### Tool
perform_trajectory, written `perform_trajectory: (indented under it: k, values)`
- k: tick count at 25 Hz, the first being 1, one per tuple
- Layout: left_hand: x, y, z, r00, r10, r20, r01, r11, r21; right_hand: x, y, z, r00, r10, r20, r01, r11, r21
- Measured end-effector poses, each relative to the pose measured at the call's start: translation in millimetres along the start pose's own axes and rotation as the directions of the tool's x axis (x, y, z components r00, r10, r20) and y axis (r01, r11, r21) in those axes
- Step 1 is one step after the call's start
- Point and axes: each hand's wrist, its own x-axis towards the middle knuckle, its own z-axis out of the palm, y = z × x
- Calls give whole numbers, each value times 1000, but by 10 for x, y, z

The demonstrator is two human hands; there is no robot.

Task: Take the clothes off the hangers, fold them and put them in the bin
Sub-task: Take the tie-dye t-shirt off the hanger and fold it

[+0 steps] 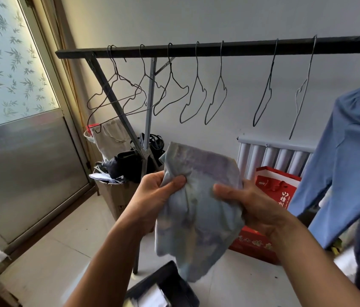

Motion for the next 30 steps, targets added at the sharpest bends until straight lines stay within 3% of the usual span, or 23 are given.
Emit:
perform_trajectory:
  k: [3,6,9,11,13,15,17,19,22,26,28,30]
  values:
    - [37,-30,33,984,131,-118,-110,980,168,36,5,57,984,5,-176,-1,1000,20]
    - [55,-68,55,920,282,-271,-179,921,347,47,-73,143,955,-18,-295,46,995,87]
    - [-16,-3,102,912,296,-285,-228,942,246,63,-111,179,929,-22,-369,35,999,28]
    - [-98,64,90,961,218,-173,-203,974,101,99,-126,158,910,-15,-415,2,999,-32]
    - [-176,95,11,988,141,56,-146,986,85,136,-148,116,898,-1,-439,-6,1000,-15]
    - [-223,88,-71,967,66,248,-117,974,195,163,-175,87,888,-4,-460,12,1000,15]
    - [-226,93,-111,953,75,292,-198,887,418,192,-186,60,881,-6,-472,13,1000,13]
    - [-194,99,-131,942,167,290,-316,728,609,200,-204,42,888,21,-459,-10,1000,26]
    - [-151,147,-142,905,307,296,-420,520,744,181,-229,-6,928,124,-351,-83,988,130]
    - [-128,222,-168,889,362,281,-439,497,749,89,-261,-58,970,164,-178,-135,977,166]
    - [-110,241,-192,885,383,266,-443,509,738,38,-274,-87,990,103,-101,-98,993,59]
    - [-90,254,-224,897,375,233,-416,541,731,39,-290,-100,989,29,-145,-31,999,-10]
